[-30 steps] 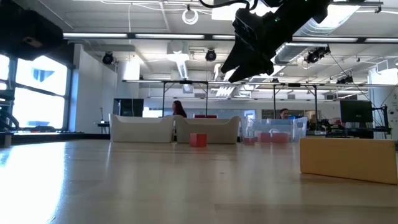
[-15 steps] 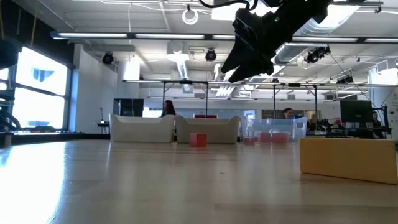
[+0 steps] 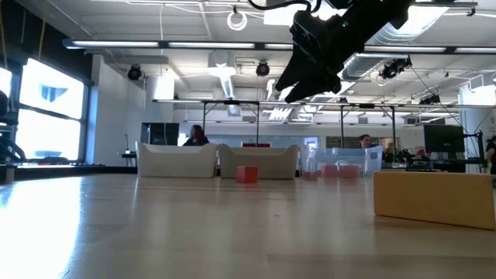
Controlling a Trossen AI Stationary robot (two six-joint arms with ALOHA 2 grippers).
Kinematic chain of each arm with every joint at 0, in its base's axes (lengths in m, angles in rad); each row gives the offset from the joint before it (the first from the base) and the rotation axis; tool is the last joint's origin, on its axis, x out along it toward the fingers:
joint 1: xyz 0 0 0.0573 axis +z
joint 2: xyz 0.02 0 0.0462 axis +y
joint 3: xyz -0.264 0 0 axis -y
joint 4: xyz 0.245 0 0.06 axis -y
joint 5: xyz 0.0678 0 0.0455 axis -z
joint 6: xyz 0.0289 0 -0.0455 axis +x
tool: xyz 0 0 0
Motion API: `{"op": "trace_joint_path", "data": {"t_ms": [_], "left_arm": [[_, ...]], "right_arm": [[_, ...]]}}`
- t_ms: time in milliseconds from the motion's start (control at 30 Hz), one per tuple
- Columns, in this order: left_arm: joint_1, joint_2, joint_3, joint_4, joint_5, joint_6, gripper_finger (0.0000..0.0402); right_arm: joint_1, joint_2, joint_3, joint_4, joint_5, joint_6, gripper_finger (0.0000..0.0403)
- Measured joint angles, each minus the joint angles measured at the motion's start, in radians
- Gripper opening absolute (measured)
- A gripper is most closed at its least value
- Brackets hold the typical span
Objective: Sort & place blocks by color
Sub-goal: Put the brown block into the white bin
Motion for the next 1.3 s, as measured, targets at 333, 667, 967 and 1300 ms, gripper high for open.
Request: {"op": "trace_joint_path", "data": {"t_ms": [333, 667, 967, 1300], "left_arm": [[0.001, 0.039, 0.004, -0.008, -0.033, 0.003, 0.0191], [0.016, 0.04, 0.003, -0.012, -0.049, 0.014, 0.0096], [0.101, 0.0, -0.003, -0.04, -0.042, 0.148, 0.0096], [0.319, -0.044, -0.003, -0.036, -0.024, 0.411, 0.0096]], "right_arm": [[0.0, 0.0, 0.0, 0.0, -0.002, 0.0, 0.0224], [0.025, 0.0, 0.0, 0.0, -0.031, 0.011, 0.0224], [0.101, 0.0, 0.0, 0.0, -0.104, -0.013, 0.0224], [0.165, 0.0, 0.0, -0.009, -0.108, -0.097, 0.0224]]}}
